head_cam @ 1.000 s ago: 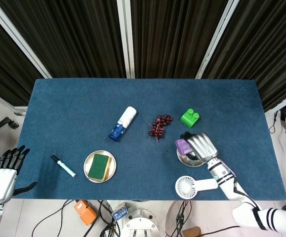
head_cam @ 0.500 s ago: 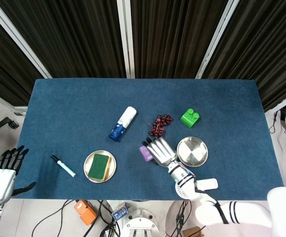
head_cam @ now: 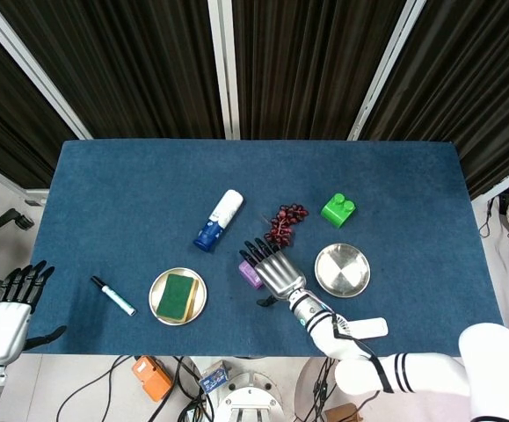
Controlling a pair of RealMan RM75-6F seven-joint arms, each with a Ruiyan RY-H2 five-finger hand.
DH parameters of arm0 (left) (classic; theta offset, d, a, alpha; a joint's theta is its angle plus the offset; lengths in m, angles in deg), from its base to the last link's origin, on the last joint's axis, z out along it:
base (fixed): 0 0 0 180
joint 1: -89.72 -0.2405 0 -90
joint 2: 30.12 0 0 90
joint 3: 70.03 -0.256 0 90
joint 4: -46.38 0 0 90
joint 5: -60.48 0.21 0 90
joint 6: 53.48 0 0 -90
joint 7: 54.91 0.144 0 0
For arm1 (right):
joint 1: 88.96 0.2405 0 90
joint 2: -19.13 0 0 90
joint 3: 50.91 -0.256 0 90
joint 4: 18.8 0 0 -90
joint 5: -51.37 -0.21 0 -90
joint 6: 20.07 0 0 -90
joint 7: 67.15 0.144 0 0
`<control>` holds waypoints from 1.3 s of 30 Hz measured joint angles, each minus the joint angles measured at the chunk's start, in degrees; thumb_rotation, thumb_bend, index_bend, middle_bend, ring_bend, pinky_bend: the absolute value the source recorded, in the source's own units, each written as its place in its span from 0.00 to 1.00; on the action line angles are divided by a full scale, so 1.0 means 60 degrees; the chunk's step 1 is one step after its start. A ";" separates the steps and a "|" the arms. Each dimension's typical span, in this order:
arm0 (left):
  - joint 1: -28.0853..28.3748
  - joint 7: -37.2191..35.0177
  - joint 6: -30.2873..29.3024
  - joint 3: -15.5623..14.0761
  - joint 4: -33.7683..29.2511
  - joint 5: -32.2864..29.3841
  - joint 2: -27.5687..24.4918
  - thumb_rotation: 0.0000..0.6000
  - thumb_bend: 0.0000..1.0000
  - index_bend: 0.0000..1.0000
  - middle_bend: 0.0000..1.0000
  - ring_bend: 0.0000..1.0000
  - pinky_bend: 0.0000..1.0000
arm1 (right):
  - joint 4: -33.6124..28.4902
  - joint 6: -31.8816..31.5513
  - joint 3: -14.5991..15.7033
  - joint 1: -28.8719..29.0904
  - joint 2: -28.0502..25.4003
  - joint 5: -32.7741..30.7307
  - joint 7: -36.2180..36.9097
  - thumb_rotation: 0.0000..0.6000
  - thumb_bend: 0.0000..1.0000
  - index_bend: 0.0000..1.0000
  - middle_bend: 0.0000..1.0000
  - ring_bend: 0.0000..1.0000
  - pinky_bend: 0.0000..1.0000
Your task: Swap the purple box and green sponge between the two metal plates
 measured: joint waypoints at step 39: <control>0.3565 0.5145 0.5567 0.0834 -0.3020 -0.2451 0.2131 1.00 0.11 0.03 0.00 0.00 0.13 | 0.1943 -0.7249 0.3660 -0.6771 -0.5317 0.8115 0.8206 0.60 0.20 0.00 0.00 0.00 0.00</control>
